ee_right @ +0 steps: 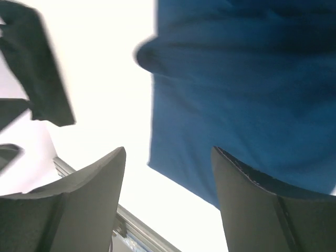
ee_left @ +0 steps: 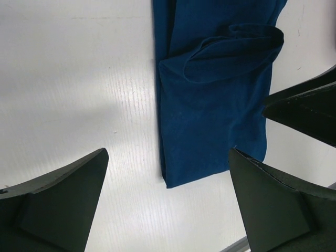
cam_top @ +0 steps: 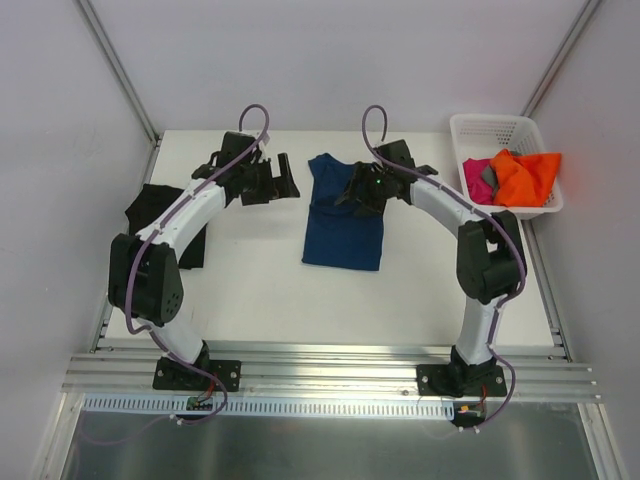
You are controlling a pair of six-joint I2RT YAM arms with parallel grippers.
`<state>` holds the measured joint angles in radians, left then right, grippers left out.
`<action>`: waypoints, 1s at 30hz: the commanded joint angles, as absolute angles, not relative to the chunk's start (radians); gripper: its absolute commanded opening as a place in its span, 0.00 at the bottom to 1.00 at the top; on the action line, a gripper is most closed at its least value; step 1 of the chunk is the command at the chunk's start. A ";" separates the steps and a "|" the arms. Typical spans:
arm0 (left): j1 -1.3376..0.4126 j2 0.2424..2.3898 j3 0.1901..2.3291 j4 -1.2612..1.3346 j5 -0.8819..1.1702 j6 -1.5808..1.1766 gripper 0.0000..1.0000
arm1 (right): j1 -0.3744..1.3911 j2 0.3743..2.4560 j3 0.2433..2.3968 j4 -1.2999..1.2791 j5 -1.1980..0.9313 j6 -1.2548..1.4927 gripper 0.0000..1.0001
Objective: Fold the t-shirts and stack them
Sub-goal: Fold the tshirt
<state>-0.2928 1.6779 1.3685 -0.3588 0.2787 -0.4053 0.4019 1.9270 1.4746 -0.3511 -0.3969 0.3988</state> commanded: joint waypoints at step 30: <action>-0.245 1.493 1.285 -0.342 0.181 -0.301 0.99 | 0.470 2.305 1.905 -0.285 -0.334 0.388 0.70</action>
<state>-0.2512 1.5448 1.2869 -0.3565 0.1989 -0.3267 0.4980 2.2772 1.8206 -0.3073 -0.3729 0.4084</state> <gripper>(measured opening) 0.992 0.697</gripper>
